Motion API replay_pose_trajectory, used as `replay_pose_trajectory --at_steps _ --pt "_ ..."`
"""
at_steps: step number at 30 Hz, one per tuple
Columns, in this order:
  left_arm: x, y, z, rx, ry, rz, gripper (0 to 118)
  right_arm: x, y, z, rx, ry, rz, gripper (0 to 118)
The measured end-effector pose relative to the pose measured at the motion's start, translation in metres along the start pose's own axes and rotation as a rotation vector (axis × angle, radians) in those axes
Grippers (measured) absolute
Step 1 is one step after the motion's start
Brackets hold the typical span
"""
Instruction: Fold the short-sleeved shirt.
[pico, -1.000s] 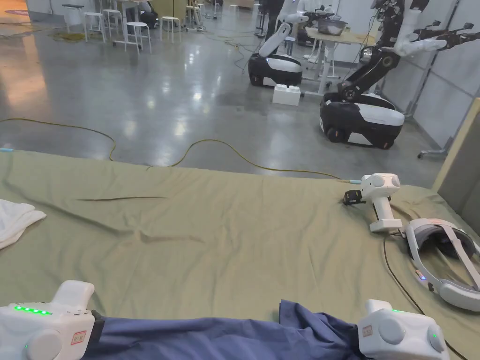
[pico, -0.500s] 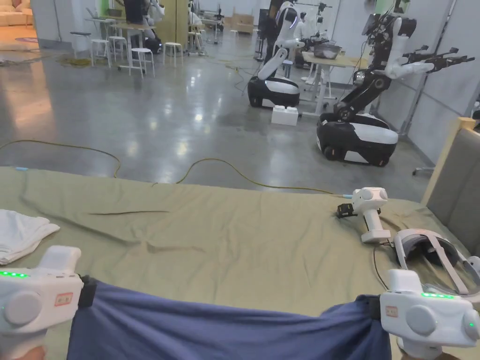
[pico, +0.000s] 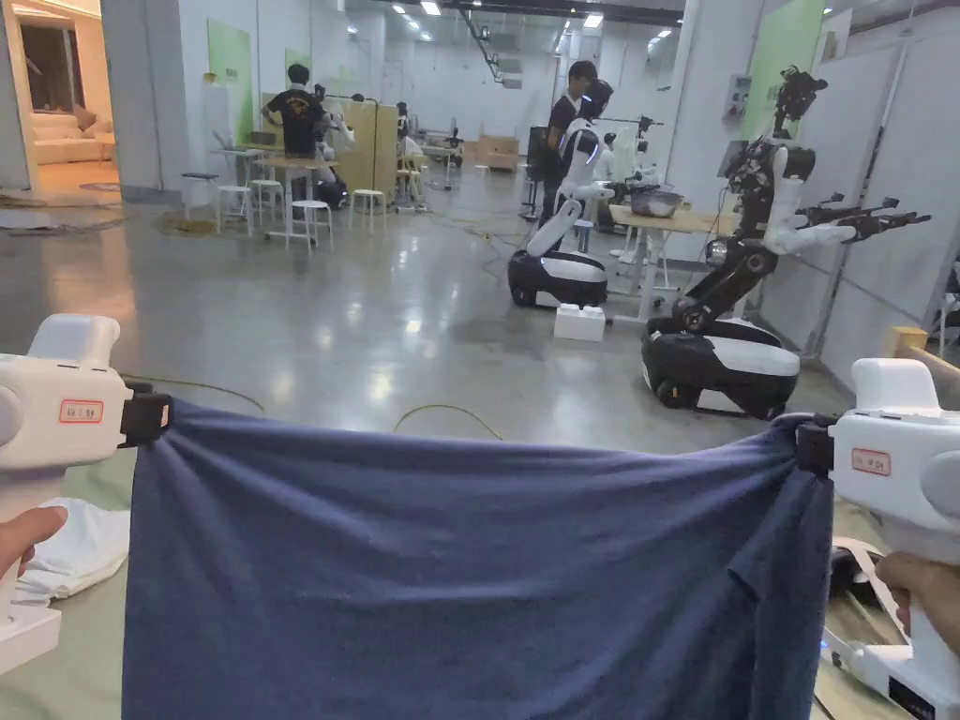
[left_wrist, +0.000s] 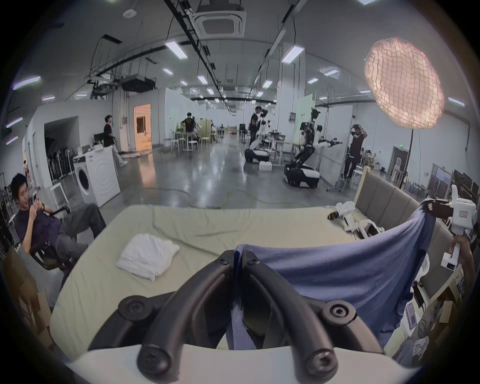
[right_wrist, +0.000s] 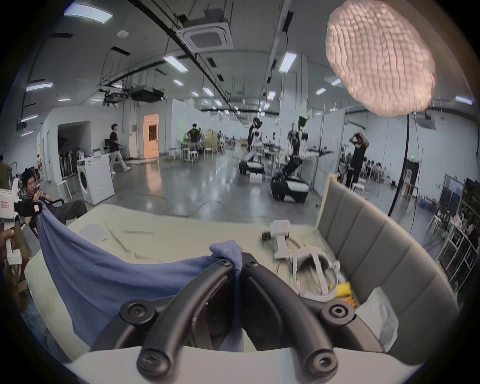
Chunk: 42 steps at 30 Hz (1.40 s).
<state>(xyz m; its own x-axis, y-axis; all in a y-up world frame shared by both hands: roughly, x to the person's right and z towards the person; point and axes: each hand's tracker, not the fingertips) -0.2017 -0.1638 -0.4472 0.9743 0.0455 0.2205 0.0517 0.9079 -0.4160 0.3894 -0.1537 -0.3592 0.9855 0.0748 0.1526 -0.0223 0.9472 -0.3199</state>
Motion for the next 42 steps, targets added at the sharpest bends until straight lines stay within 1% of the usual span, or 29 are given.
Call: replay_pose_trajectory --at_steps 2,8,12,17,19,22,24,27,29,31,34,36,38,42 --pt "-0.002 0.024 0.006 0.031 -0.004 0.001 7 -0.002 0.026 0.001 0.038 -0.018 0.031 2" --pt "-0.003 0.093 0.004 0.095 0.020 -0.027 7 -0.003 0.097 -0.012 0.091 -0.040 0.020 2" --pt "-0.003 0.130 0.001 0.126 0.034 -0.028 6 -0.006 0.133 -0.024 0.125 -0.063 0.037 2" --pt "-0.008 0.160 -0.012 0.157 0.055 -0.003 7 -0.011 0.164 -0.034 0.182 -0.073 0.055 2" --pt "-0.011 0.165 -0.018 0.166 0.067 0.002 7 -0.013 0.172 -0.038 0.200 -0.077 0.073 2" --pt "-0.012 0.163 -0.027 0.169 0.097 -0.001 6 -0.020 0.172 -0.043 0.213 -0.065 0.123 2" --pt "-0.015 0.152 -0.033 0.173 0.101 0.007 7 -0.023 0.160 -0.046 0.219 -0.057 0.144 2" --pt "-0.019 0.125 -0.046 0.156 0.099 0.032 7 -0.024 0.134 -0.052 0.208 -0.029 0.141 2" --pt "-0.022 0.101 -0.057 0.118 0.090 0.043 6 -0.024 0.110 -0.058 0.169 -0.006 0.121 2" --pt "-0.022 0.071 -0.064 0.075 0.071 0.052 7 -0.025 0.082 -0.062 0.129 -0.002 0.102 2" --pt "-0.024 0.021 -0.074 0.009 0.056 0.073 6 -0.028 0.036 -0.063 0.060 -0.007 0.111 2" --pt "-0.024 -0.008 -0.073 -0.025 0.041 0.096 7 -0.030 0.007 -0.058 0.029 -0.011 0.108 3" --pt "-0.025 -0.037 -0.067 -0.037 0.027 0.111 7 -0.033 -0.018 -0.051 -0.009 -0.024 0.127 3" --pt "-0.024 -0.071 -0.039 -0.056 -0.003 0.152 7 -0.035 -0.053 -0.026 -0.029 -0.017 0.144 3"
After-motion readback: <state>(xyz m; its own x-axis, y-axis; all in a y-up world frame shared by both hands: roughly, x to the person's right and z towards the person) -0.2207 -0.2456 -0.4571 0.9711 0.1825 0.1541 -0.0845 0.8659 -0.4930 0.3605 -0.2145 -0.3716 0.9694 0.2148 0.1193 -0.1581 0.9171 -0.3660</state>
